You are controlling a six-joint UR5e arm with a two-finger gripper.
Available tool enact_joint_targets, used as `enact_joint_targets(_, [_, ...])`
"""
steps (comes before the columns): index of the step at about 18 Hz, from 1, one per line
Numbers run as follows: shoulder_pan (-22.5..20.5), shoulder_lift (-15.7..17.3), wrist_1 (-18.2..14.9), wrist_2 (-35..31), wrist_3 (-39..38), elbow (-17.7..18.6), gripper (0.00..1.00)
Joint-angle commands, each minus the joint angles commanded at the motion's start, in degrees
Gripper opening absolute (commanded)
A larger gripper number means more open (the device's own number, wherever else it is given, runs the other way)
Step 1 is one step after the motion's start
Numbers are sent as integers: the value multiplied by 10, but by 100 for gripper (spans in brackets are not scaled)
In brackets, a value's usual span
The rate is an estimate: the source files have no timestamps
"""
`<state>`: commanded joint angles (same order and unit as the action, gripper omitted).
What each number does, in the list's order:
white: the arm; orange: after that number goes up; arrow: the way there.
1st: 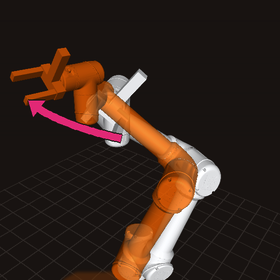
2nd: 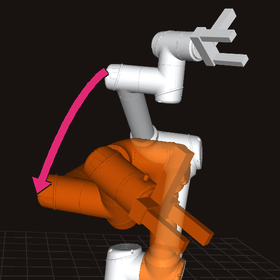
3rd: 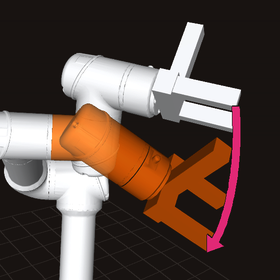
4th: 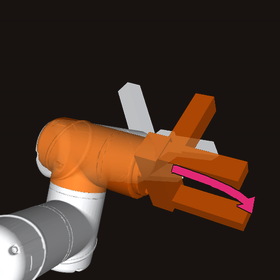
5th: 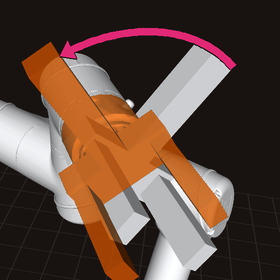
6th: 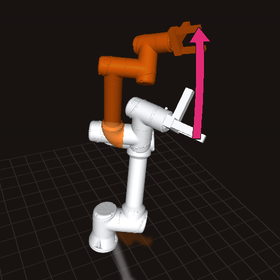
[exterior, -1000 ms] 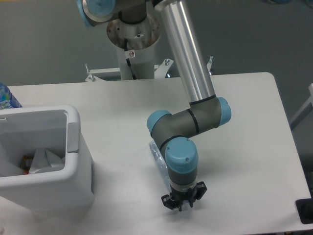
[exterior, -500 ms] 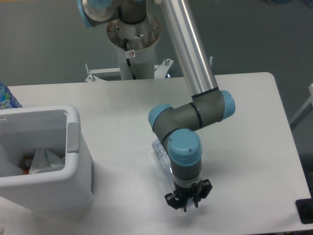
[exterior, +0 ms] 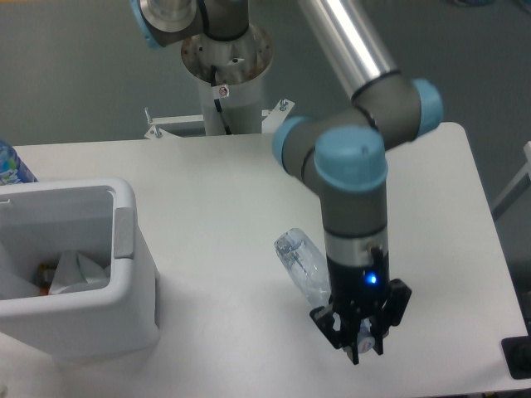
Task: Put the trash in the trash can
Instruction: 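Carry the bottle over the white bin and lower it inside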
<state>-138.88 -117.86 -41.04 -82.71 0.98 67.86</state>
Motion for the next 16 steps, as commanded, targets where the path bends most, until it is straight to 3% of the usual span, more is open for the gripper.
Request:
enact_joint_targets(5, [47, 23, 0, -1, -72, -44, 25])
enact_joint_targets(12, [124, 82, 0, -2, -72, -43, 25])
enact_joint_targets(16, [165, 93, 0, -2, -71, -44, 25])
